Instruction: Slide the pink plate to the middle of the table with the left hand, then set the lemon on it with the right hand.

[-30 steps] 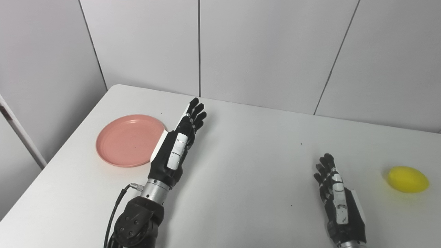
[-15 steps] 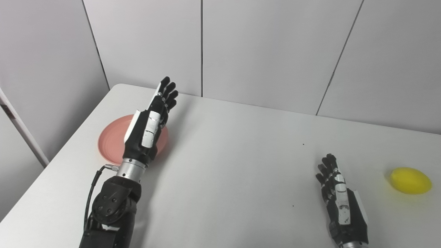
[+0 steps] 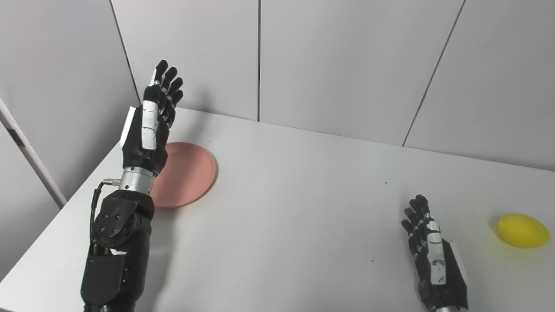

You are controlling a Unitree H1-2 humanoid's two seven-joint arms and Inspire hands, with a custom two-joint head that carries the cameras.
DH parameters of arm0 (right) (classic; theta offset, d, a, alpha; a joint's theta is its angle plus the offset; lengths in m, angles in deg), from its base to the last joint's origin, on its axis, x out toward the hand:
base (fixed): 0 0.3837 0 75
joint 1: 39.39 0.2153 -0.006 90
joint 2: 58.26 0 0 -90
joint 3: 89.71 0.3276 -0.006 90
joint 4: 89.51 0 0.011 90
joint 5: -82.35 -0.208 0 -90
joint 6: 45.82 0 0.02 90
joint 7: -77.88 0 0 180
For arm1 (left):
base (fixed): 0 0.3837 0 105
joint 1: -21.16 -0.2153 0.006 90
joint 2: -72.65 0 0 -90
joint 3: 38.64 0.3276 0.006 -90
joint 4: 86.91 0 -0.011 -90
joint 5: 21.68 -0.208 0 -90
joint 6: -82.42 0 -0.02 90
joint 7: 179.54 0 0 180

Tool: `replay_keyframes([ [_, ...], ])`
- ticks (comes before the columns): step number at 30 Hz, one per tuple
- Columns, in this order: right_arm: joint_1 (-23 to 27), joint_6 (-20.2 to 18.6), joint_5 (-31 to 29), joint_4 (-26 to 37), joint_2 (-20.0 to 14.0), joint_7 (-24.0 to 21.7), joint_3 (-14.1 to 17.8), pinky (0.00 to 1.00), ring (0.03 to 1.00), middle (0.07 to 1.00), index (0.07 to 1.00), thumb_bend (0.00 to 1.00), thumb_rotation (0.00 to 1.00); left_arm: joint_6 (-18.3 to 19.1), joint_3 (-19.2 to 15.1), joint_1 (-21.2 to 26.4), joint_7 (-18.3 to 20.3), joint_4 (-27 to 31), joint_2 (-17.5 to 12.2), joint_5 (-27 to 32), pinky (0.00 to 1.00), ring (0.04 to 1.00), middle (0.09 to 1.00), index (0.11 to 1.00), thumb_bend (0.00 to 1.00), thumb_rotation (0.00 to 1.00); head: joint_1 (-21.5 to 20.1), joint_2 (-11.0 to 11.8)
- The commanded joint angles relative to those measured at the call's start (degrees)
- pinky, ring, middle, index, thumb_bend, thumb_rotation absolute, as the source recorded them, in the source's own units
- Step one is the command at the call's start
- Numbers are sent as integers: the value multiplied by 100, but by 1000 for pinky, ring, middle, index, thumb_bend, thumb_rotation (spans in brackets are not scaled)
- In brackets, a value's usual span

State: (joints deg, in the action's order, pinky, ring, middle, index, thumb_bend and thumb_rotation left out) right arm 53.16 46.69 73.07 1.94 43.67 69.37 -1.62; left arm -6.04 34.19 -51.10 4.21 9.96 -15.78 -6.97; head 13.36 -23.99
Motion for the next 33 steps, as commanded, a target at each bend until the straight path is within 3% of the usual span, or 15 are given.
replay_keyframes([
  [1,-65,236,-9,-164,-50,-84,32,1000,1000,1000,1000,691,1000,-56,-62,286,-69,31,-161,47,985,980,989,984,699,1000,-2,-6],
  [15,-86,208,-35,-105,-64,-76,27,1000,1000,1000,1000,669,1000,-241,-499,454,117,-797,-879,579,995,989,990,990,735,983,70,-11],
  [33,-104,80,-44,-10,-68,-48,27,1000,1000,1000,1000,664,1000,-257,-853,467,336,-1576,-1318,969,992,954,951,939,776,916,122,-23],
])
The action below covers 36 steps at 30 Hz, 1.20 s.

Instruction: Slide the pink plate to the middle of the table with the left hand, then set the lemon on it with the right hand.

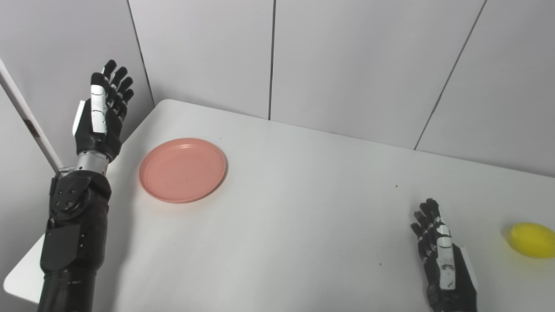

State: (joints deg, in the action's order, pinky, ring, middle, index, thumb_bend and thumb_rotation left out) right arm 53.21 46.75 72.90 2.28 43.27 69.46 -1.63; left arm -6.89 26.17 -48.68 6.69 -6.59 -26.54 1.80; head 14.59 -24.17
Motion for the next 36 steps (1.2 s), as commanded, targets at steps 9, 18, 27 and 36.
replay_keyframes([
  [9,-101,135,-10,-87,-49,-64,35,1000,1000,1000,1000,664,1000,-246,-88,130,188,-167,-274,44,986,956,960,948,752,941,8,-25],
  [18,-105,110,-8,-67,-46,-55,37,1000,1000,1000,1000,669,1000,-271,-97,121,188,-400,-225,12,959,947,954,945,747,946,6,-30],
  [27,-109,108,-12,-66,-66,-66,36,1000,1000,1000,1000,671,1000,-274,-71,80,194,-550,-142,28,957,956,961,954,724,956,1,-39],
  [36,-85,141,-38,-108,-62,-71,48,1000,1000,1000,1000,677,1000,-274,-32,48,166,-663,-68,-22,961,956,961,951,743,945,6,-27],
])
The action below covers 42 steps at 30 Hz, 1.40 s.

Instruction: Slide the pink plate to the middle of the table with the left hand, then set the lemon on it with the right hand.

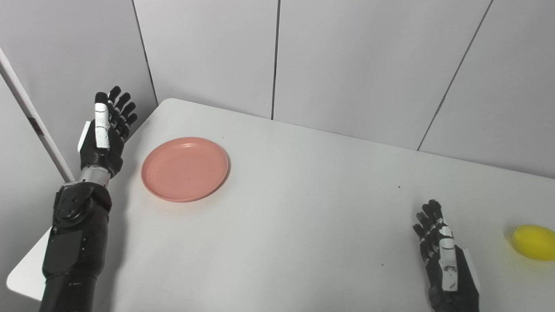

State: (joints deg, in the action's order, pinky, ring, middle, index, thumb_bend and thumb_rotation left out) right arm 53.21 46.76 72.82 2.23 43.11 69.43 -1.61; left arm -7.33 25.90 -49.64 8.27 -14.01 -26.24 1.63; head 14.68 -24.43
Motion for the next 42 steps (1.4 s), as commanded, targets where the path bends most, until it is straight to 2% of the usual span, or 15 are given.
replay_keyframes([
  [1,-83,147,-29,-110,-46,-68,48,1000,1000,1000,1000,676,1000,-220,-4,142,0,81,-87,-4,961,955,960,951,739,951,-3,-1],
  [19,-87,129,-38,-73,-71,-92,35,1000,1000,1000,1000,653,1000,-172,162,65,-94,-33,91,-61,961,946,947,937,733,948,8,-4],
  [24,-84,108,0,-62,-62,-52,38,1000,1000,1000,1000,660,1000,-326,230,28,6,-221,68,-122,986,956,957,946,726,974,6,-10],
  [33,-99,92,-80,-22,-82,-96,36,1000,1000,1000,1000,656,1000,-436,159,40,115,-535,101,-27,941,939,943,933,761,908,26,-24],
  [42,-98,60,-59,-23,-100,-75,43,1000,1000,1000,1000,649,1000,-533,182,44,211,-762,72,-45,939,940,943,934,755,913,44,-16],
])
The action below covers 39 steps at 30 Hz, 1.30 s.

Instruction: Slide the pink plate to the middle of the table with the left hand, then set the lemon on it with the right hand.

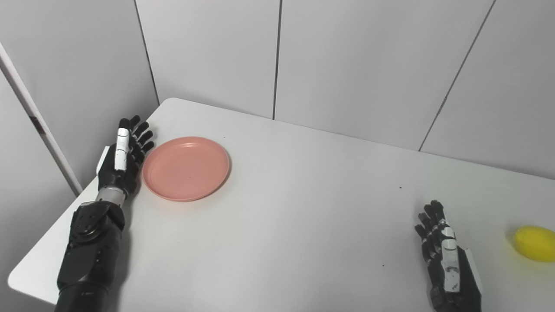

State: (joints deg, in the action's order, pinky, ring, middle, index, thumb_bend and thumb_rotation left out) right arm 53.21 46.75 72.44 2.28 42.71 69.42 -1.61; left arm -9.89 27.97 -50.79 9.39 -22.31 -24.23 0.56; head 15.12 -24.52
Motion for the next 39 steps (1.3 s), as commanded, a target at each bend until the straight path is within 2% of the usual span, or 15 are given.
replay_keyframes([
  [1,-98,58,-24,-24,-62,-74,43,1000,1000,1000,1000,649,1000,-291,-29,163,113,45,-130,68,937,938,942,932,755,910,0,-7],
  [9,-96,70,6,-24,-52,-45,42,1000,1000,1000,1000,633,1000,-310,-51,201,137,-166,-100,96,915,918,924,918,751,884,-15,-12],
  [15,-93,79,3,-31,-51,-56,38,1000,1000,1000,1000,647,1000,-342,66,227,147,-212,-73,32,928,927,934,924,742,901,-25,-14],
  [23,-86,137,-39,-73,-46,-84,40,1000,1000,1000,1000,641,1000,-16,227,262,117,7,35,106,976,951,956,950,709,961,-50,-20],
  [28,-79,162,-13,-110,-54,-80,39,1000,1000,1000,1000,641,1000,11,333,338,138,-62,100,96,997,962,959,959,707,958,-66,-29],
  [34,-78,171,-23,-120,-46,-80,43,1000,1000,1000,1000,640,1000,73,466,401,112,-178,99,25,973,961,956,945,699,996,-77,-35],
  [39,-72,170,-40,-125,-41,-92,39,1000,1000,1000,1000,644,1000,-152,537,490,338,-477,86,67,959,947,948,946,730,975,-97,-43],
])
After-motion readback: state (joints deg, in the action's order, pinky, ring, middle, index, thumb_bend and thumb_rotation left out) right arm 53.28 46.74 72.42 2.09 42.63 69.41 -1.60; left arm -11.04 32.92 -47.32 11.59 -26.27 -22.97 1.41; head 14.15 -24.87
